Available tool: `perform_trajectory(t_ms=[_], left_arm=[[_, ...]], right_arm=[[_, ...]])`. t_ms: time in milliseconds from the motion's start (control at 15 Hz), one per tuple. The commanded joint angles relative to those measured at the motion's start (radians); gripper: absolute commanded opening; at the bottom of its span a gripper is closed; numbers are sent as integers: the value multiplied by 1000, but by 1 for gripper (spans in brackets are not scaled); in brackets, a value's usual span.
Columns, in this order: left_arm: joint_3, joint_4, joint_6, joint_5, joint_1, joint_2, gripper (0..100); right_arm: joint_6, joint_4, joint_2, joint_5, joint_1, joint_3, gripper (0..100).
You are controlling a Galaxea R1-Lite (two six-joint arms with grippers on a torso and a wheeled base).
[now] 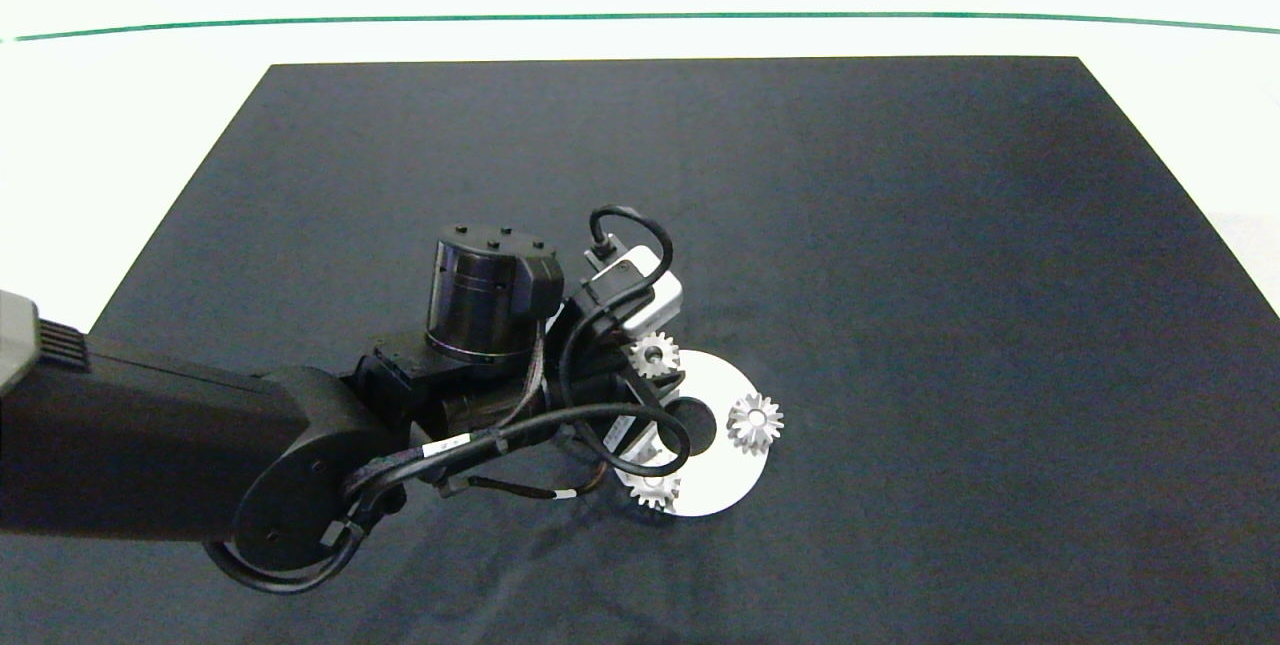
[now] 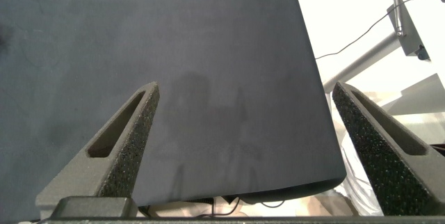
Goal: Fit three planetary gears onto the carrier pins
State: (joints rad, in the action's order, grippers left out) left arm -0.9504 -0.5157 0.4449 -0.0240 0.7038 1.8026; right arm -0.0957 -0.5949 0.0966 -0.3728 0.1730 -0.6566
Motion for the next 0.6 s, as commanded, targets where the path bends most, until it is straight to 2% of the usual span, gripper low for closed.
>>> perform_trajectory(t_ms=[67, 267, 333, 600], left_arm=[[-2, -4, 1, -2, 0, 4, 10], [1, -3, 0, -2, 0, 3, 10], [1, -1, 0, -4, 0, 3, 100], [-1, -3, -3, -4, 0, 4, 100]], right_arm=[[1, -3, 2, -2, 0, 0, 100], [-1, -3, 2, -2, 0, 0, 100], [1, -3, 2, -2, 0, 0, 100], [-1, -3, 2, -2, 0, 0, 100]])
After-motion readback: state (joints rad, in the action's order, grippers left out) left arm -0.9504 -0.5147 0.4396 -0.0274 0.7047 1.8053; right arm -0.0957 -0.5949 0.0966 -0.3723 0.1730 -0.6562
